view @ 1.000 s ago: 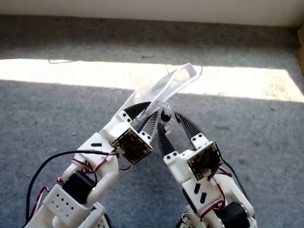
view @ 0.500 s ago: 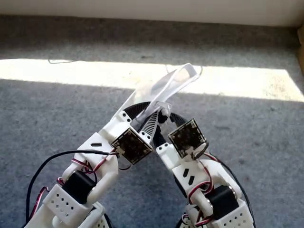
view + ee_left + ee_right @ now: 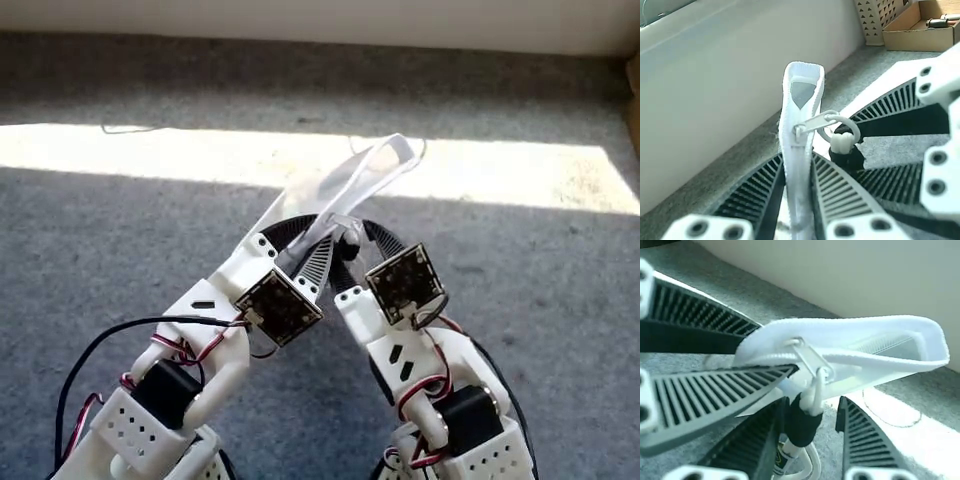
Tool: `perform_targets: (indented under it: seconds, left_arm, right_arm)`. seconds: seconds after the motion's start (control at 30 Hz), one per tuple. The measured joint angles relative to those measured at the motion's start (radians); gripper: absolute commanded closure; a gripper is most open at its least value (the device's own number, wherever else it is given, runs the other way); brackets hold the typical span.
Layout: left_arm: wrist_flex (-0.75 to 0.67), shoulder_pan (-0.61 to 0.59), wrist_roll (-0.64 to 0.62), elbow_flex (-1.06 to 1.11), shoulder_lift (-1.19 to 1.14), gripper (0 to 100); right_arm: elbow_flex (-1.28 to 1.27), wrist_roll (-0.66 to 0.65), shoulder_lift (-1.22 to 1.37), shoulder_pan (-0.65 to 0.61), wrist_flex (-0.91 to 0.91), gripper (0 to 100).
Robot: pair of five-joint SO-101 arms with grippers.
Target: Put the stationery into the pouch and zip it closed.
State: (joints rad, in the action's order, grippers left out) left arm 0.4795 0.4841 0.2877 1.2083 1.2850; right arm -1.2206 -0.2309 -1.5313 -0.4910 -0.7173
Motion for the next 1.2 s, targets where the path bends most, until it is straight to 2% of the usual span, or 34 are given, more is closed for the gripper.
perform_targets:
  seconds: [0.3, 0.5, 0.7, 1.07, 1.2]
  left_arm:
    - [0.000, 0.000, 0.000, 0.000, 0.000, 100]
    - [0.000, 0.000, 0.000, 0.000, 0.000, 100]
    - [0.003, 0.002, 0.000, 0.000, 0.000, 100]
    - [0.008, 0.005, 0.000, 0.000, 0.009, 100]
    - [0.061, 0.005, 0.000, 0.026, 0.103, 100]
  right_arm:
    - [0.000, 0.000, 0.000, 0.032, 0.003, 99.5]
    - [0.006, -0.002, -0.009, 0.144, 0.006, 99.3]
    - [0.006, -0.002, 0.002, 0.213, 0.095, 99.3]
    - [0.005, -0.005, 0.009, 0.279, 0.186, 99.3]
    - [0.006, -0.006, 0.031, 0.293, 0.186, 99.3]
